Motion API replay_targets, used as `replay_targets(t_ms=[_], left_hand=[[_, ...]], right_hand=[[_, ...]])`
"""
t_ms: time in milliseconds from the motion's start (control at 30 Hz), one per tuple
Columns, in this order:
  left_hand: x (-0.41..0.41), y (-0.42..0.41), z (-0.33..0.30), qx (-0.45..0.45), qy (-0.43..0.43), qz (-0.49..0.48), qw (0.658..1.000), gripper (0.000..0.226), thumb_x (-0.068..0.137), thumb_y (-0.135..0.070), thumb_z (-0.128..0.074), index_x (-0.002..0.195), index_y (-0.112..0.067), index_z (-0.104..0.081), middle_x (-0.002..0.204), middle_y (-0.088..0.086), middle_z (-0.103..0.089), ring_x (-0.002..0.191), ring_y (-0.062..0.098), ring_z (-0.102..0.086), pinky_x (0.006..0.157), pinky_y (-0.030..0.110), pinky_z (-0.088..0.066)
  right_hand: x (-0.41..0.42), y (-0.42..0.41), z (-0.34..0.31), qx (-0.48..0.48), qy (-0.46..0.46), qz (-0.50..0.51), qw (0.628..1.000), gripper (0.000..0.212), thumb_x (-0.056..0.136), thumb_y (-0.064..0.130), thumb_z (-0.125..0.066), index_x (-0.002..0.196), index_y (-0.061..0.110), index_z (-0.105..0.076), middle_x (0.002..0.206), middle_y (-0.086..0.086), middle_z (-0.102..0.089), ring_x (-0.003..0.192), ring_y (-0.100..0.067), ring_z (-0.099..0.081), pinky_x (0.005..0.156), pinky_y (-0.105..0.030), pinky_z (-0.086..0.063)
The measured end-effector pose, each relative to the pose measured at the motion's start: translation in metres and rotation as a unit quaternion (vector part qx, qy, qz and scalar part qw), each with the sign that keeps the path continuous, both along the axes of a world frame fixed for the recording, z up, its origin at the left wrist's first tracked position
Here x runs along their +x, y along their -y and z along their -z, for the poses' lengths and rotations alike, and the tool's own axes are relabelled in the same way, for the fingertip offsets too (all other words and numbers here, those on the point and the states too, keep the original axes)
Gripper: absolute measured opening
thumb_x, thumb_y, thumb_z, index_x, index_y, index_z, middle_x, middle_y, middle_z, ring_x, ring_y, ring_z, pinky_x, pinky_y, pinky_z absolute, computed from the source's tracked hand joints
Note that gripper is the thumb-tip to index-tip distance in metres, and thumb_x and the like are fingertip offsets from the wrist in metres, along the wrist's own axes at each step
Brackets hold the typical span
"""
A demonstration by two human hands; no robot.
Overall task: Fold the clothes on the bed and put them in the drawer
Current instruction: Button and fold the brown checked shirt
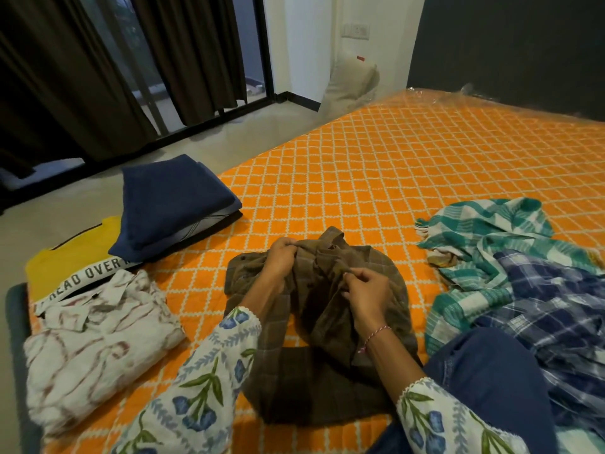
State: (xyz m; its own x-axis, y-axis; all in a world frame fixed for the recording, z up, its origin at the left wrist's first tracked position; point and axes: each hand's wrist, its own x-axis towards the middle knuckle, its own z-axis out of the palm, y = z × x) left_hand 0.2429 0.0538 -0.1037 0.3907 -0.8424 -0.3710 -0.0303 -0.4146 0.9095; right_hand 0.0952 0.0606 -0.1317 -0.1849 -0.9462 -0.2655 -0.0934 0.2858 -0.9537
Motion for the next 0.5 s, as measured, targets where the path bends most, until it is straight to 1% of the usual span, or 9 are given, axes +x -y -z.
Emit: replay_targets(t_ms=[67, 100, 167, 233, 300, 367, 433, 467, 500], left_hand=[[-0.003, -0.003, -0.009, -0.011, -0.058, -0.035, 0.998, 0.028, 0.097, 0.002, -0.035, 0.076, -0.013, -0.046, 0.077, 0.008, -0.054, 0.064, 0.021, -0.052, 0.055, 0.03, -0.044], [-0.007, -0.003, -0.012, -0.017, -0.082, -0.043, 0.996, 0.028, 0.097, 0.004, -0.034, 0.077, -0.012, -0.047, 0.075, 0.009, -0.055, 0.063, 0.021, -0.053, 0.052, 0.029, -0.045], [-0.013, -0.005, -0.02, -0.019, -0.113, -0.044, 0.992, 0.027, 0.098, 0.002, -0.031, 0.083, -0.013, -0.047, 0.074, 0.01, -0.057, 0.06, 0.022, -0.053, 0.044, 0.024, -0.046], [-0.015, -0.005, -0.026, -0.015, -0.128, -0.048, 0.991, 0.03, 0.1, 0.0, -0.027, 0.084, -0.014, -0.048, 0.072, 0.011, -0.057, 0.056, 0.022, -0.053, 0.037, 0.02, -0.044], [-0.013, -0.007, -0.028, -0.013, -0.14, -0.052, 0.989, 0.034, 0.098, 0.0, -0.027, 0.076, -0.014, -0.049, 0.069, 0.011, -0.055, 0.048, 0.021, -0.054, 0.035, 0.019, -0.043], [-0.012, -0.01, -0.028, -0.013, -0.157, -0.064, 0.985, 0.036, 0.094, 0.003, -0.028, 0.068, -0.012, -0.049, 0.063, 0.011, -0.054, 0.037, 0.017, -0.052, 0.035, 0.018, -0.043], [-0.012, -0.012, -0.028, -0.012, -0.159, -0.081, 0.984, 0.036, 0.093, 0.003, -0.03, 0.068, -0.009, -0.053, 0.052, 0.008, -0.058, 0.035, 0.015, -0.054, 0.035, 0.019, -0.045], [-0.013, -0.013, -0.028, -0.011, -0.159, -0.088, 0.983, 0.035, 0.093, 0.002, -0.031, 0.071, -0.008, -0.056, 0.05, 0.007, -0.06, 0.038, 0.017, -0.056, 0.036, 0.02, -0.046], [-0.014, -0.013, -0.028, -0.011, -0.158, -0.092, 0.983, 0.035, 0.094, 0.001, -0.033, 0.073, -0.007, -0.058, 0.053, 0.008, -0.061, 0.044, 0.02, -0.058, 0.037, 0.021, -0.047]], right_hand=[[0.006, -0.003, -0.008, -0.006, 0.044, -0.017, 0.999, 0.029, 0.087, 0.003, -0.062, 0.066, 0.023, -0.065, 0.066, 0.0, -0.064, 0.064, -0.012, -0.063, 0.058, -0.027, -0.053], [0.007, -0.005, -0.011, -0.016, 0.064, -0.029, 0.997, 0.028, 0.087, 0.002, -0.062, 0.068, 0.021, -0.065, 0.067, 0.0, -0.064, 0.064, -0.011, -0.062, 0.057, -0.023, -0.05], [0.009, -0.008, -0.016, -0.051, 0.087, -0.064, 0.993, 0.026, 0.087, 0.001, -0.062, 0.071, 0.02, -0.066, 0.069, -0.001, -0.064, 0.066, -0.009, -0.061, 0.057, -0.02, -0.049], [0.007, -0.009, -0.019, -0.076, 0.084, -0.117, 0.987, 0.022, 0.087, 0.0, -0.062, 0.076, 0.017, -0.068, 0.074, -0.004, -0.066, 0.069, -0.01, -0.062, 0.058, -0.02, -0.05], [0.003, -0.008, -0.018, -0.075, 0.085, -0.176, 0.978, 0.015, 0.087, -0.001, -0.062, 0.085, 0.011, -0.07, 0.078, -0.005, -0.066, 0.074, -0.011, -0.063, 0.06, -0.019, -0.052], [-0.003, -0.007, -0.016, -0.075, 0.09, -0.237, 0.964, 0.009, 0.087, -0.001, -0.062, 0.092, 0.001, -0.069, 0.073, -0.005, -0.06, 0.074, -0.013, -0.062, 0.062, -0.02, -0.053], [-0.005, -0.007, -0.014, -0.081, 0.085, -0.279, 0.953, 0.01, 0.086, 0.0, -0.064, 0.09, -0.009, -0.064, 0.07, -0.008, -0.047, 0.071, -0.016, -0.057, 0.064, -0.022, -0.054], [-0.004, -0.006, -0.013, -0.085, 0.076, -0.29, 0.95, 0.009, 0.086, 0.0, -0.065, 0.086, -0.009, -0.063, 0.068, -0.008, -0.044, 0.069, -0.015, -0.055, 0.065, -0.023, -0.054], [-0.002, -0.008, -0.014, -0.091, 0.065, -0.295, 0.949, 0.007, 0.085, 0.0, -0.065, 0.08, -0.004, -0.063, 0.066, -0.006, -0.045, 0.068, -0.014, -0.056, 0.066, -0.025, -0.055]])
